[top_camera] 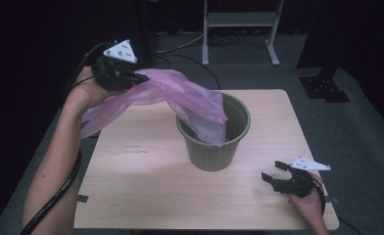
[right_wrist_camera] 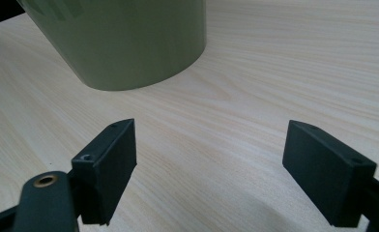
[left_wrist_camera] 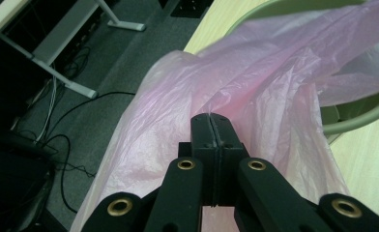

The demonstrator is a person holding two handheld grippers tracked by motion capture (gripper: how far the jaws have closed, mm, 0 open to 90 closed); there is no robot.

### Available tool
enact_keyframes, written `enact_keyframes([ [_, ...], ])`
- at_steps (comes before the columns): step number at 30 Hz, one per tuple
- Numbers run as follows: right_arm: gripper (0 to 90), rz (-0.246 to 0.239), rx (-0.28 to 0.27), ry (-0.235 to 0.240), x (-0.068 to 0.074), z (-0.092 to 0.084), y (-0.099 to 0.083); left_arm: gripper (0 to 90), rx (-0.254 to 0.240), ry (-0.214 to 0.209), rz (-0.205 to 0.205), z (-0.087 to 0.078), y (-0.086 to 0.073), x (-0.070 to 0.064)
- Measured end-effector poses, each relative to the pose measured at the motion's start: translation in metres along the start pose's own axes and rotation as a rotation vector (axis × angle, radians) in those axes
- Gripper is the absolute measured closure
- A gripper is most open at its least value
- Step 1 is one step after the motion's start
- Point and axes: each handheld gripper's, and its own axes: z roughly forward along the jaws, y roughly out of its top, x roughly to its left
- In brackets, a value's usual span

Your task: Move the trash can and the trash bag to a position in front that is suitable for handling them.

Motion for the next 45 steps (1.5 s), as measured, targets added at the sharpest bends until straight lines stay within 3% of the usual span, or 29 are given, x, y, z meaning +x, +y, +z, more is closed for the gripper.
enact_keyframes([
  [15, 18.8, -0.003, 0.0, 0.003, 0.0, -0.001, -0.001, 89.8, 0.125, -0.083, 0.117, 0.075, 0.018, -0.033],
  [28, 18.8, -0.005, -0.005, 0.003, -0.001, -0.006, -0.003, 89.8, 0.126, -0.188, 0.152, 0.127, 0.035, -0.057],
  [32, 18.8, -0.008, -0.005, 0.007, 0.0, -0.007, -0.003, 89.6, 0.126, -0.228, 0.142, 0.14, 0.035, -0.064],
  [36, 18.8, -0.009, -0.008, 0.008, 0.001, -0.008, -0.003, 83.4, 0.097, -0.277, 0.097, 0.145, 0.03, -0.064],
  [40, 18.8, -0.009, -0.01, 0.009, 0.001, -0.008, -0.002, 75.6, 0.038, -0.33, 0.031, 0.141, 0.026, -0.06],
  [45, 18.8, -0.006, -0.013, 0.021, 0.003, -0.009, -0.001, 60.3, -0.032, -0.342, -0.032, 0.13, 0.022, -0.056],
])
